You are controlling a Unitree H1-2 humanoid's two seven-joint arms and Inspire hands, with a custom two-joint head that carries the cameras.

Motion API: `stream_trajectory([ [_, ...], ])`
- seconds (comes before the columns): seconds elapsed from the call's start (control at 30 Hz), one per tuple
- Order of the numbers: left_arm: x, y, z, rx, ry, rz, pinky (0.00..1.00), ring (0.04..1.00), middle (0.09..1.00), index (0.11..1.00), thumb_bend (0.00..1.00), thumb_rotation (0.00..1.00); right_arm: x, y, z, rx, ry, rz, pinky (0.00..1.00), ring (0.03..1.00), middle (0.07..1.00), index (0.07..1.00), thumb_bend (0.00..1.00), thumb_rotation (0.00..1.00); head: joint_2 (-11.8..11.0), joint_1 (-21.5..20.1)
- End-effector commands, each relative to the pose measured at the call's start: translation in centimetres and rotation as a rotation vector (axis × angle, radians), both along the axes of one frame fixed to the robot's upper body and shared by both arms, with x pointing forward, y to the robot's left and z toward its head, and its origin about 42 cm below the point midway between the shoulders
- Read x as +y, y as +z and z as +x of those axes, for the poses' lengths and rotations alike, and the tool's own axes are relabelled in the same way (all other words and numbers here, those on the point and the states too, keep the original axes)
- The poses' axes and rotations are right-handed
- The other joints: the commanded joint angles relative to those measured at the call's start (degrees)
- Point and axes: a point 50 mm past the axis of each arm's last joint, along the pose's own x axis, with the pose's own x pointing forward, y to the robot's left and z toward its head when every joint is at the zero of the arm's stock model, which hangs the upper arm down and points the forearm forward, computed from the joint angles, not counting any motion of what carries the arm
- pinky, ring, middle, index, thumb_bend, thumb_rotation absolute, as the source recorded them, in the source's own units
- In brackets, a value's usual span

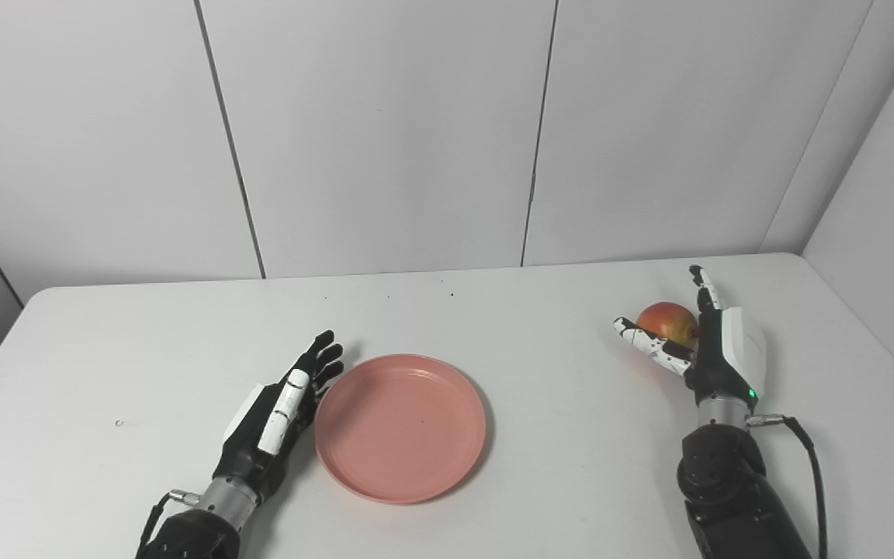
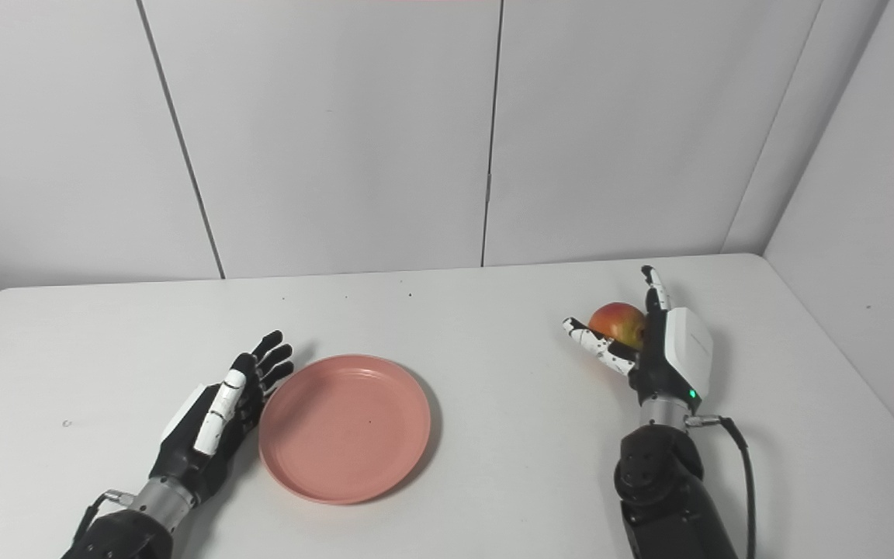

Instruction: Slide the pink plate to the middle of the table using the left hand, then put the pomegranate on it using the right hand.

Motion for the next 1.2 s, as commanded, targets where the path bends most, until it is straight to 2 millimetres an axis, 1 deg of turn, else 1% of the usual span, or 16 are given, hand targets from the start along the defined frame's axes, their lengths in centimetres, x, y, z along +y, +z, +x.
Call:
stream_trajectory([
  [0.0,0.1,0.6,0.3,-0.019,-0.012,0.009,0.93,0.956,0.965,0.969,0.58,1.0,-0.7,2.4,1.3,-0.063,-0.009,-0.013,0.74,0.868,0.898,0.894,0.84,0.48,0.13,0.03],
  [0.2,0.1,0.6,0.3,-0.013,-0.01,0.004,0.94,0.961,0.968,0.975,0.58,1.0,-0.7,1.8,1.6,-0.026,-0.002,-0.01,0.75,0.868,0.898,0.897,0.83,0.45,0.21,0.05],
  [0.33,0.1,0.7,0.3,-0.014,-0.01,0.011,0.93,0.957,0.967,0.973,0.58,1.0,-0.5,1.4,1.6,-0.019,-0.007,0.001,0.74,0.852,0.887,0.88,0.82,0.36,0.22,0.12],
  [0.37,0.1,0.7,0.2,-0.014,-0.01,0.011,0.93,0.956,0.966,0.971,0.58,1.0,-0.4,1.3,1.6,-0.021,-0.006,0.005,0.73,0.841,0.878,0.867,0.81,0.31,0.22,0.12],
  [0.4,0.1,0.7,0.2,-0.014,-0.01,0.01,0.93,0.957,0.966,0.97,0.58,1.0,-0.4,1.2,1.6,-0.021,-0.007,0.009,0.73,0.834,0.873,0.859,0.8,0.28,0.2,0.18],
  [0.47,0.2,0.7,0.3,-0.014,-0.014,0.013,0.93,0.959,0.969,0.973,0.58,1.0,-0.4,0.9,1.6,-0.024,-0.017,0.022,0.71,0.821,0.862,0.846,0.78,0.25,0.16,0.18],
  [0.5,0.2,0.7,0.3,-0.014,-0.016,0.015,0.93,0.959,0.971,0.975,0.58,1.0,-0.4,0.8,1.5,-0.027,-0.021,0.03,0.67,0.783,0.839,0.822,0.76,0.19,0.16,0.18],
  [0.57,0.2,0.7,0.3,-0.015,-0.015,0.015,0.94,0.96,0.973,0.977,0.58,1.0,-0.4,0.7,1.5,-0.042,-0.031,0.044,0.62,0.737,0.807,0.794,0.74,0.12,0.16,0.14],
  [0.63,0.1,0.7,0.2,-0.013,-0.013,0.01,0.94,0.96,0.971,0.976,0.57,1.0,-0.4,0.5,1.4,-0.073,-0.042,0.061,0.54,0.642,0.721,0.739,0.7,0.04,0.11,0.18],
  [0.67,0.1,0.7,0.3,-0.015,-0.011,0.012,0.93,0.958,0.969,0.974,0.57,1.0,-0.4,0.5,1.4,-0.089,-0.045,0.064,0.49,0.583,0.658,0.695,0.67,0.01,0.11,0.18],
  [0.7,0.1,0.7,0.3,-0.015,-0.01,0.013,0.93,0.956,0.967,0.971,0.57,1.0,-0.4,0.4,1.3,-0.1,-0.048,0.063,0.47,0.55,0.581,0.622,0.61,0.0,0.05,0.16],
  [0.73,0.1,0.6,0.3,-0.016,-0.011,0.015,0.93,0.956,0.966,0.971,0.57,1.0,-0.4,0.4,1.3,-0.109,-0.051,0.059,0.46,0.544,0.56,0.601,0.59,0.0,0.05,0.16],
  [0.77,0.1,0.6,0.3,-0.017,-0.012,0.018,0.93,0.956,0.968,0.972,0.58,1.0,-0.5,0.3,1.3,-0.117,-0.053,0.057,0.41,0.46,0.523,0.567,0.54,0.0,0.05,0.21],
  [0.83,0.1,0.7,0.3,-0.015,-0.015,0.019,0.93,0.957,0.971,0.974,0.57,1.0,-0.4,0.3,1.2,-0.129,-0.062,0.061,0.36,0.408,0.491,0.547,0.52,0.0,0.02,0.23],
  [0.93,0.0,0.7,0.2,-0.017,-0.016,0.016,0.93,0.955,0.969,0.972,0.56,1.0,-0.3,0.3,1.1,-0.142,-0.068,0.067,0.31,0.385,0.467,0.549,0.51,0.0,-0.01,0.29],
  [1.17,0.0,0.8,0.2,-0.023,-0.017,0.018,0.93,0.951,0.967,0.969,0.55,1.0,-0.2,0.3,1.0,-0.17,-0.075,0.08,0.33,0.392,0.476,0.542,0.51,0.0,0.12,0.32],
])
